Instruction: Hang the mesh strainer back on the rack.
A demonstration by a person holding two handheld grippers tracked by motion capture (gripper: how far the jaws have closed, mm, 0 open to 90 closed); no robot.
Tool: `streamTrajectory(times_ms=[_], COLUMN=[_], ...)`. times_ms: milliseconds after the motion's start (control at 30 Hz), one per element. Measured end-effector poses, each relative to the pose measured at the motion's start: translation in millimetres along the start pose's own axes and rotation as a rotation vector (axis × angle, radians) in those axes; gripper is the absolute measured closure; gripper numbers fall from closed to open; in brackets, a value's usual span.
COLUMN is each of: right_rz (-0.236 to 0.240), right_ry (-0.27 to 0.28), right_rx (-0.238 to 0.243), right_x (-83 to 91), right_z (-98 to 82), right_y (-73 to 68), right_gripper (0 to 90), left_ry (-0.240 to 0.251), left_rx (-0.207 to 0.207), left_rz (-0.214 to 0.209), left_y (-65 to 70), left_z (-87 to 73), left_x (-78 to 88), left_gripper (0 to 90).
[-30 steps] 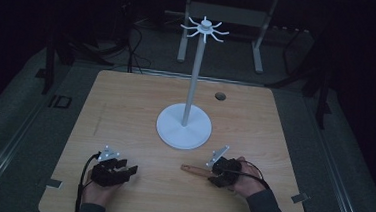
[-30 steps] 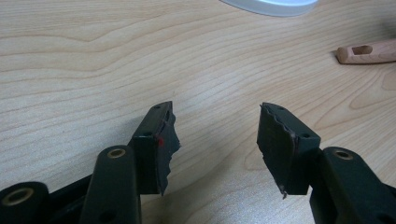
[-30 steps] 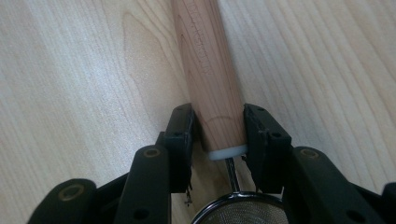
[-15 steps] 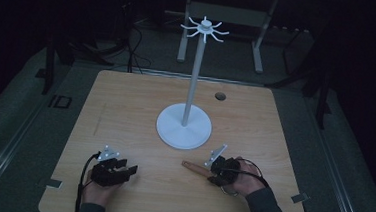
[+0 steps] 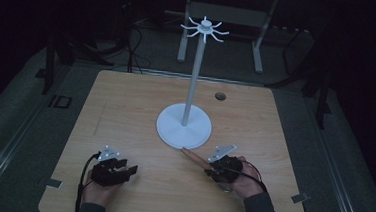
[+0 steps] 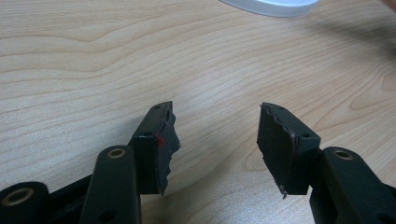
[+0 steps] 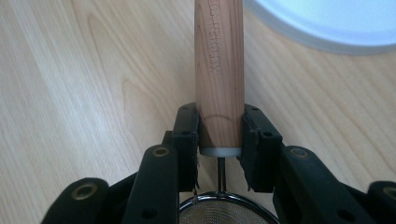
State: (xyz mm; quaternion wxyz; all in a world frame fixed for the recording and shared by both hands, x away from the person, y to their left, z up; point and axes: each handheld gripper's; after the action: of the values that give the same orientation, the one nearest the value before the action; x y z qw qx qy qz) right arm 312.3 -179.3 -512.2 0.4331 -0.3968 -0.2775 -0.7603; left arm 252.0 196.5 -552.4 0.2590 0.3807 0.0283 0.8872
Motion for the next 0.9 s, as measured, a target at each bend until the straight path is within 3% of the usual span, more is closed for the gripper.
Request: streamTrajectory(times_ms=[133,467,667,900], right_rz=[-0.016,-0.108,-0.151,-0.168], right_ry=[0.052,0.216,0.278,0.325], right_rx=[-0.028,-0.094,-0.112,-0.111], right_x=[2.9,14.2,21.7,26.7], right_z=[0.3,-0.3,2.4,8.3], right_y=[-0.8,1.0,2.1,1.0], right_gripper=[69.6,69.6,69.7,69.7], left_ry=[-0.001,0.0,0.002,0.005], left_rx=[-0.002,-0.003,-0.004,-0.007], left_rz=[0.0,0.001,0.001,0.001], left_y=[0.2,0.5,0.6,0.7], left_z=[0.0,0.0,0.0,0.0], left_x=[-0.1,0.0,-0.2,0.2], left_gripper=[46.3,46.3,46.3,46.3])
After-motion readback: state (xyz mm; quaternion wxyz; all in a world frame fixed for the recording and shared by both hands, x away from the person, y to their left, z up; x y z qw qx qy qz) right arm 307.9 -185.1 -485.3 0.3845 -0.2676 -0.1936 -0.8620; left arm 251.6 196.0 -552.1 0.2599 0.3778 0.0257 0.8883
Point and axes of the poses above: each handheld gripper's, and its own axes: x roughly backward along the jaws, z roughly out of its top, y roughly to its right
